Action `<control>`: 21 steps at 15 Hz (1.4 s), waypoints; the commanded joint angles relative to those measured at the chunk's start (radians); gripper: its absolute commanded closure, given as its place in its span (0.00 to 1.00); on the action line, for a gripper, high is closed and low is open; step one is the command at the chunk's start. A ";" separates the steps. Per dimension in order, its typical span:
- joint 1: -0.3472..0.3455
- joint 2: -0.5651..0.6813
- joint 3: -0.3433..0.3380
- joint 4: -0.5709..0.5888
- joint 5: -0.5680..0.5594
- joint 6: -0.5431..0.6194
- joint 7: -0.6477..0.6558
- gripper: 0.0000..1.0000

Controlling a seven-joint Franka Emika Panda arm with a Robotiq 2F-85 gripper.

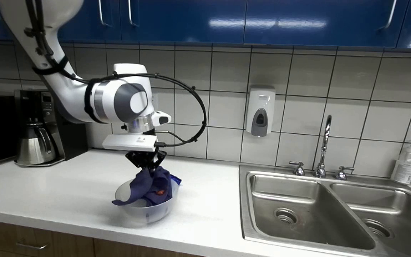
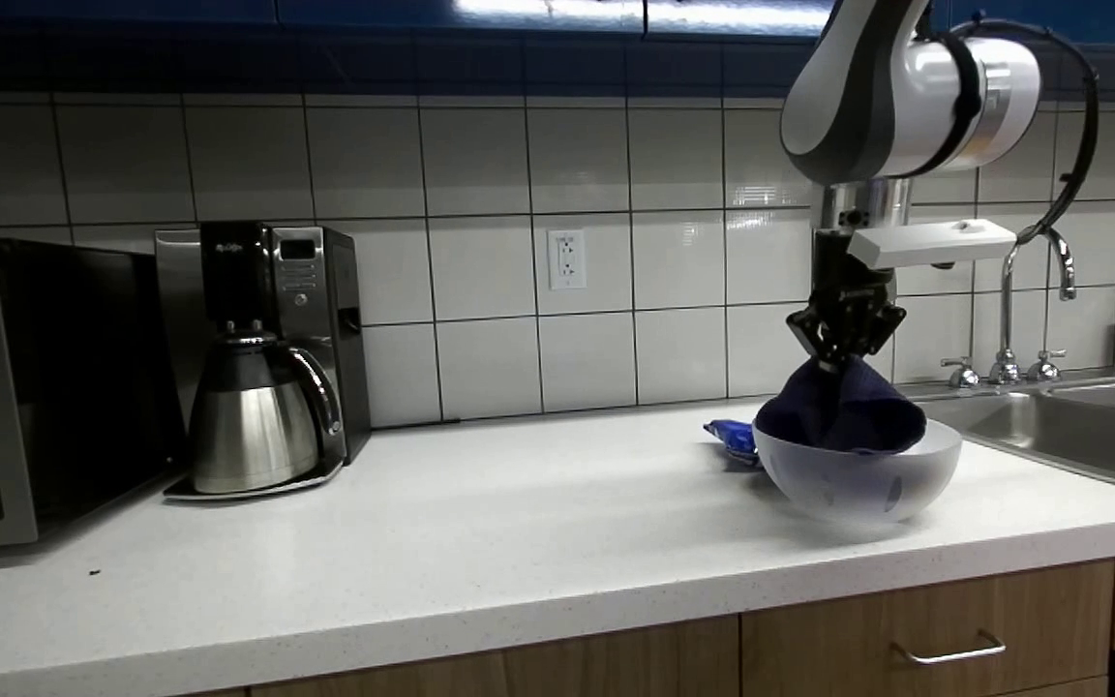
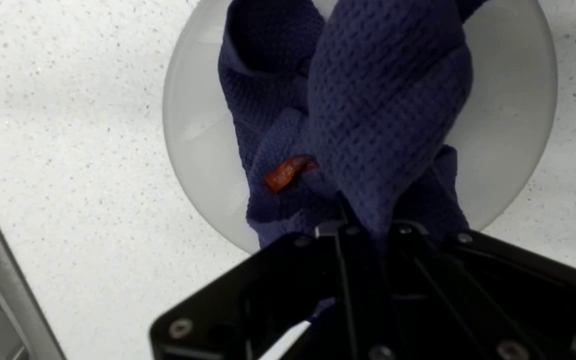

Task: Take the towel out of the bowl and place it on the counter top

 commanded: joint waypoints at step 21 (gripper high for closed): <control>-0.238 -0.489 -0.082 -0.167 -0.173 -0.009 0.013 0.99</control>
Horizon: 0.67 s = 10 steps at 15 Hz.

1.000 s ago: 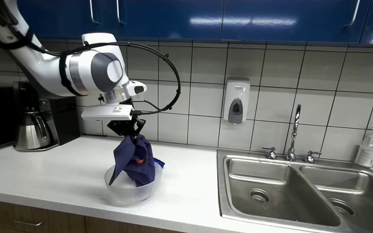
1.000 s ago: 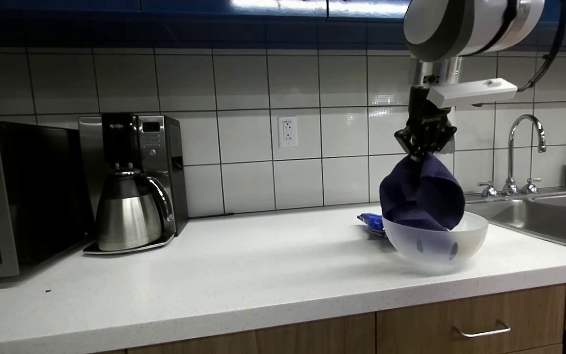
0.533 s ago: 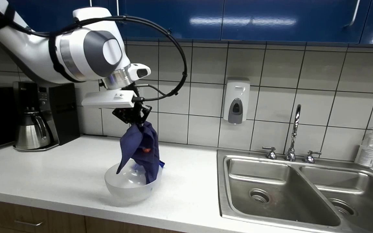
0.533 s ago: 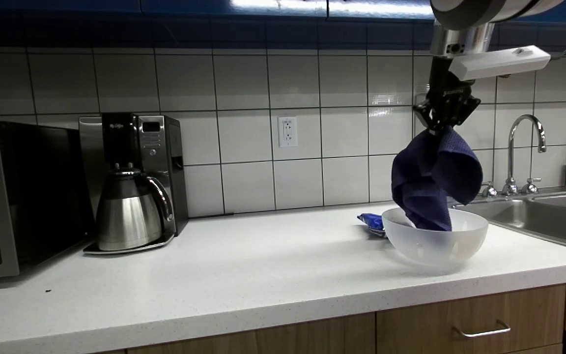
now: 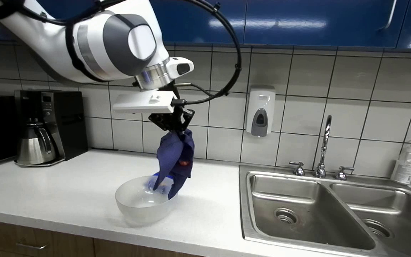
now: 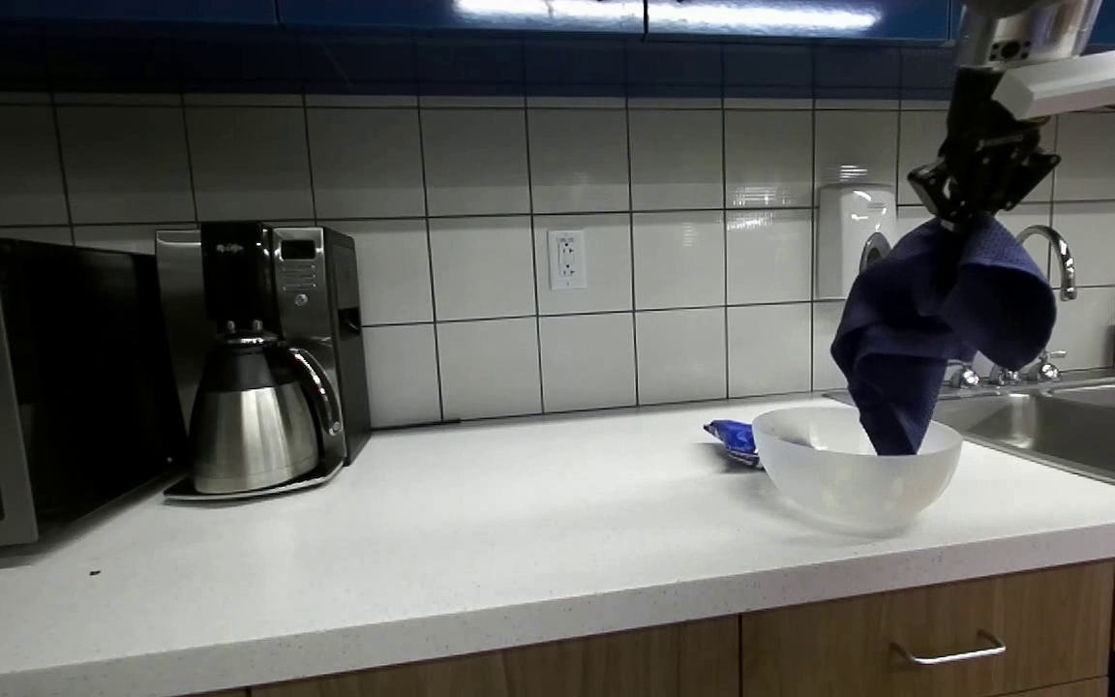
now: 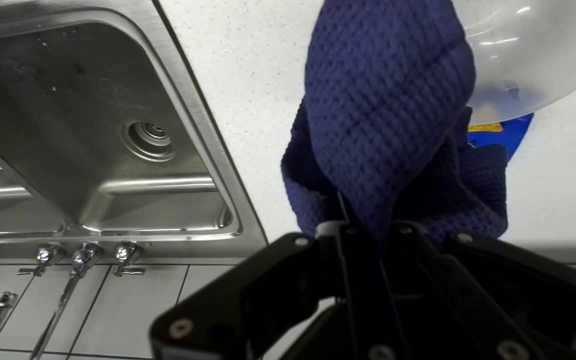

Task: Take the towel out of the bowl and place it on the counter top

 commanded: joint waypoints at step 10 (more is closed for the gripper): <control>-0.072 0.024 -0.210 0.018 0.024 0.035 -0.226 0.99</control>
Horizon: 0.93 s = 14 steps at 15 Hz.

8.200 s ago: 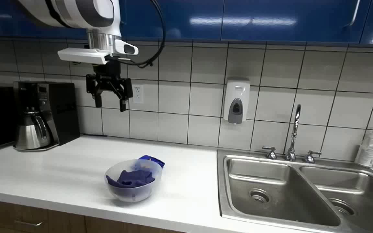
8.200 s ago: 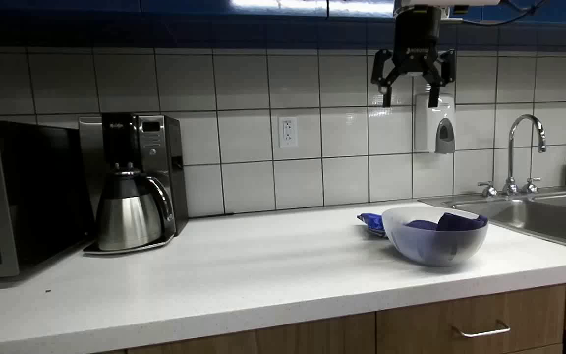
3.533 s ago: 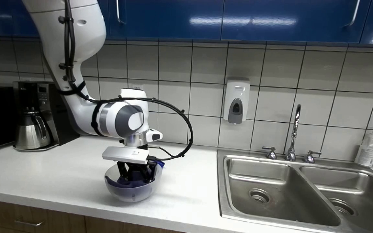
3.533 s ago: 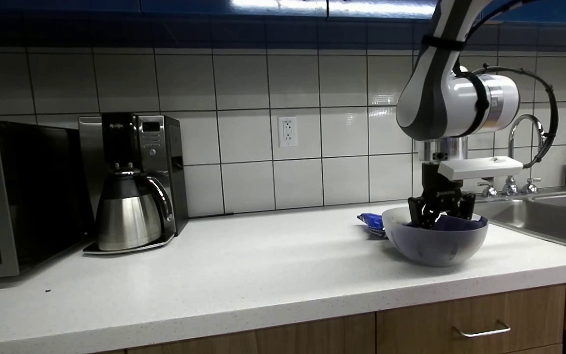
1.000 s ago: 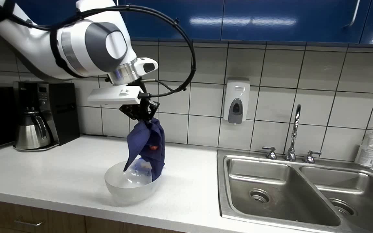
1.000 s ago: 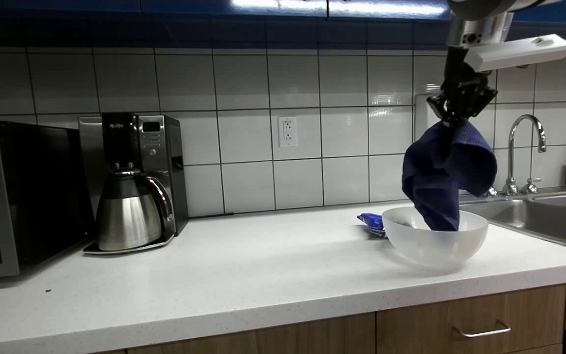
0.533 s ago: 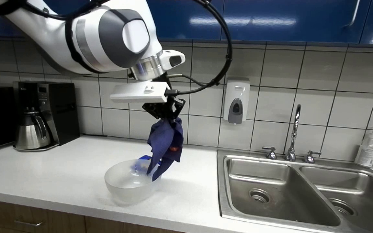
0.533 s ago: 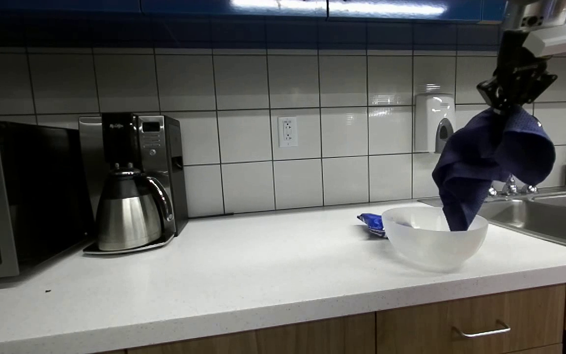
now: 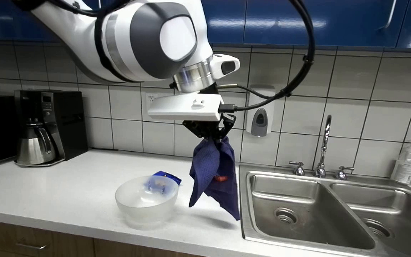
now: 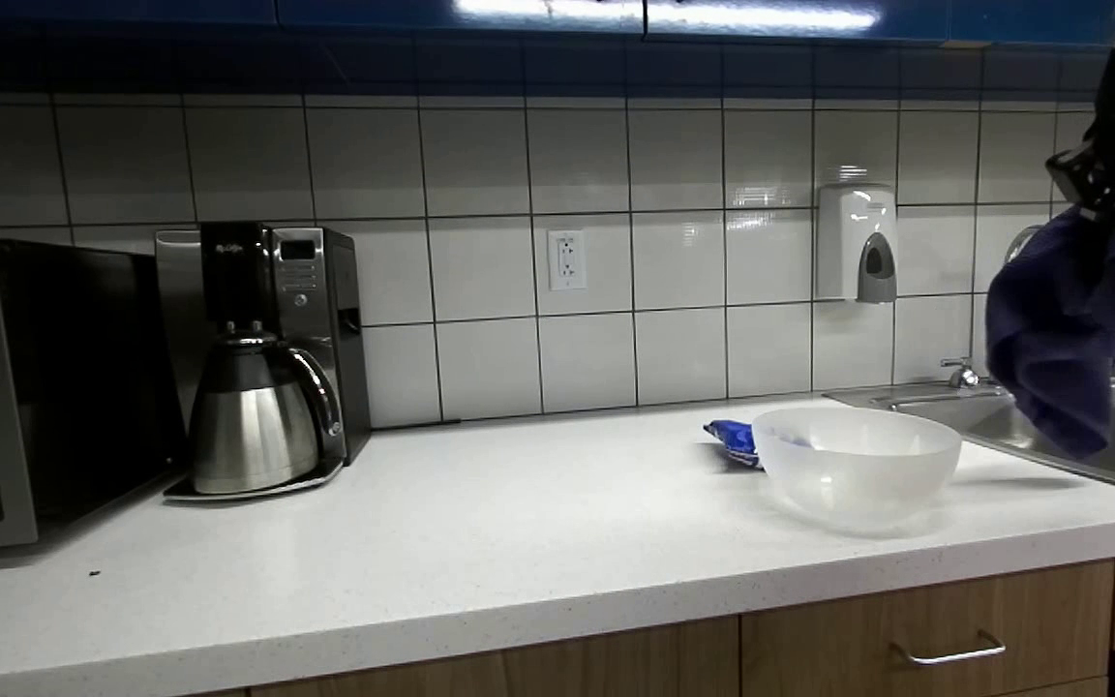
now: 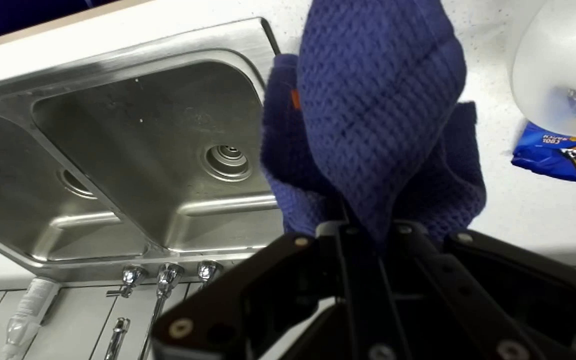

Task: Take the towel out of the bowl and place it on the counter top

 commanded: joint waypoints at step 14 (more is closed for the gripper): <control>0.251 0.435 -0.167 0.241 0.461 0.099 -0.312 0.99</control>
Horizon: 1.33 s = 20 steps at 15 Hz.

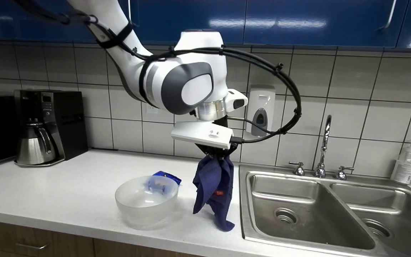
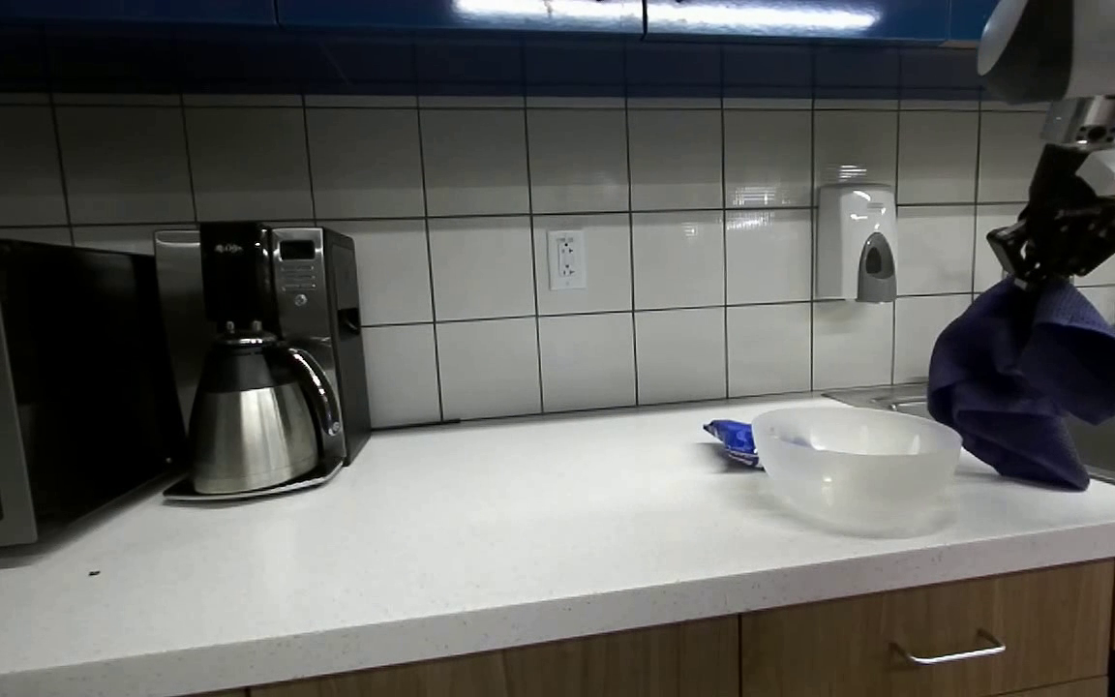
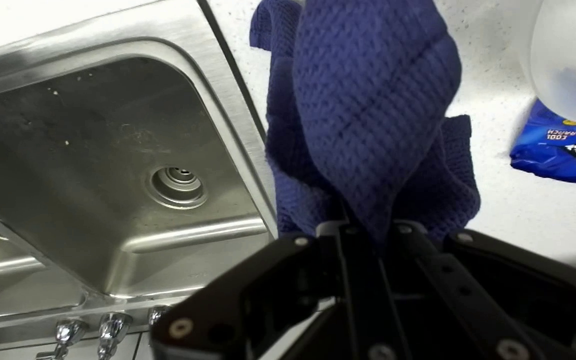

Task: Take the towel out of the bowl and place it on the counter top

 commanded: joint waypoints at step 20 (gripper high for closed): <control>-0.021 0.518 0.047 0.294 0.549 -0.002 -0.294 0.99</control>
